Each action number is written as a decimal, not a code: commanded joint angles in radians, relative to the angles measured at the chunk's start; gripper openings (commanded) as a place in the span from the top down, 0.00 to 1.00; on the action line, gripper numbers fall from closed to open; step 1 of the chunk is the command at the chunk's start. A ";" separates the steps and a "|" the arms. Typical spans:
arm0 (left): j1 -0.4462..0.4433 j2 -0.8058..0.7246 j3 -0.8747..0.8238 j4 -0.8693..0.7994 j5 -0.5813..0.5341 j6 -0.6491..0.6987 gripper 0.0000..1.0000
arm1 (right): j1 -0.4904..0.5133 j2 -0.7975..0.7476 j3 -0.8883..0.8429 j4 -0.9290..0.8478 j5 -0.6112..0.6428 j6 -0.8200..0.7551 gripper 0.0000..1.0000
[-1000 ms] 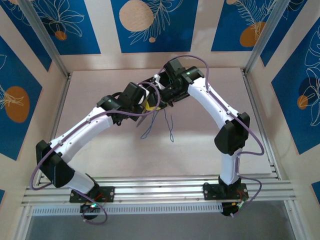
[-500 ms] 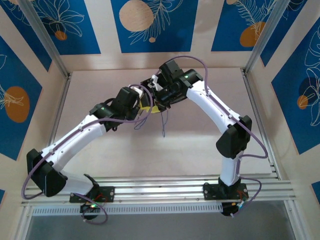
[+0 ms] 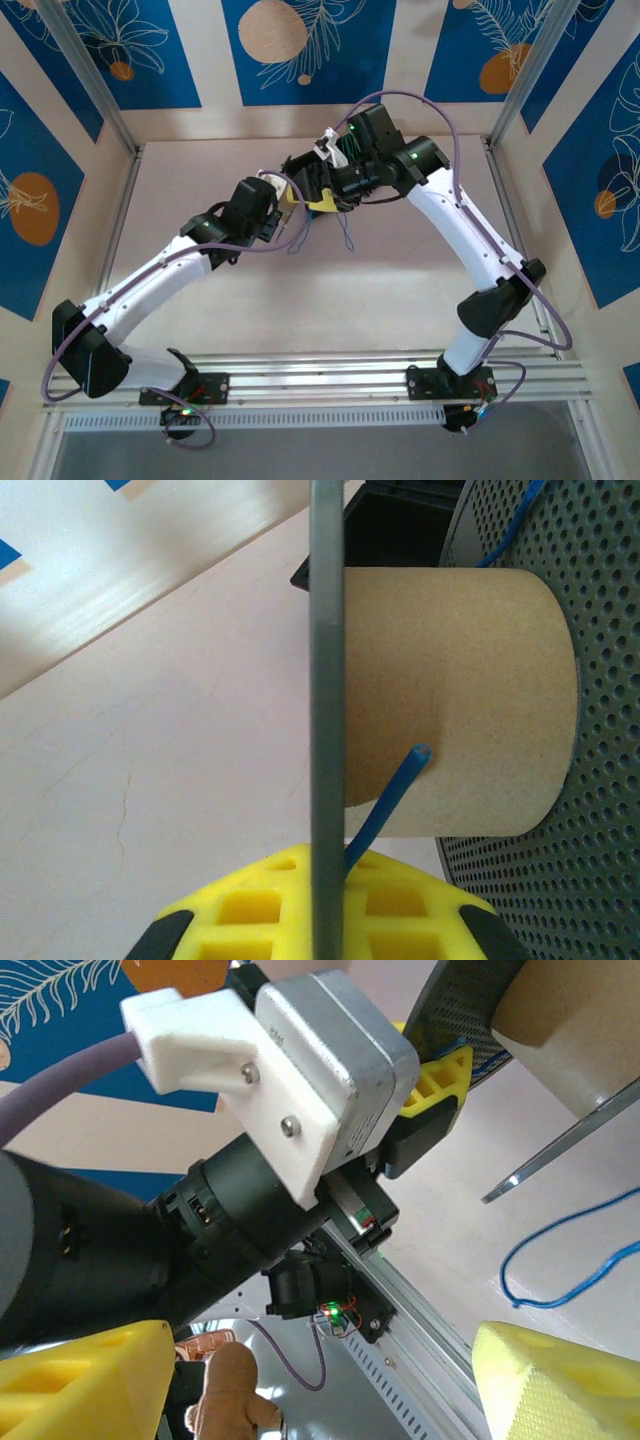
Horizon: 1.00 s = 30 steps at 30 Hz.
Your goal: Wrap the cables
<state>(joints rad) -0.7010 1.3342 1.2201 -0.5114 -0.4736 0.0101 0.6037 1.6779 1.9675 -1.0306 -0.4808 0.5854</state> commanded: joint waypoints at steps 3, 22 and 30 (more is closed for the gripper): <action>-0.003 -0.075 -0.002 0.125 -0.026 0.003 1.00 | -0.036 -0.092 -0.079 0.012 0.020 -0.019 0.21; -0.003 -0.131 0.006 0.138 0.040 -0.029 1.00 | -0.218 -0.135 -0.252 0.084 0.075 -0.109 0.47; -0.003 -0.124 0.016 0.125 0.085 -0.033 1.00 | -0.217 -0.035 -0.176 0.078 0.053 -0.107 0.51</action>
<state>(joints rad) -0.7010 1.2358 1.1984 -0.4564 -0.4114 0.0051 0.3847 1.6245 1.7359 -0.9508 -0.3855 0.4953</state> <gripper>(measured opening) 0.071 0.490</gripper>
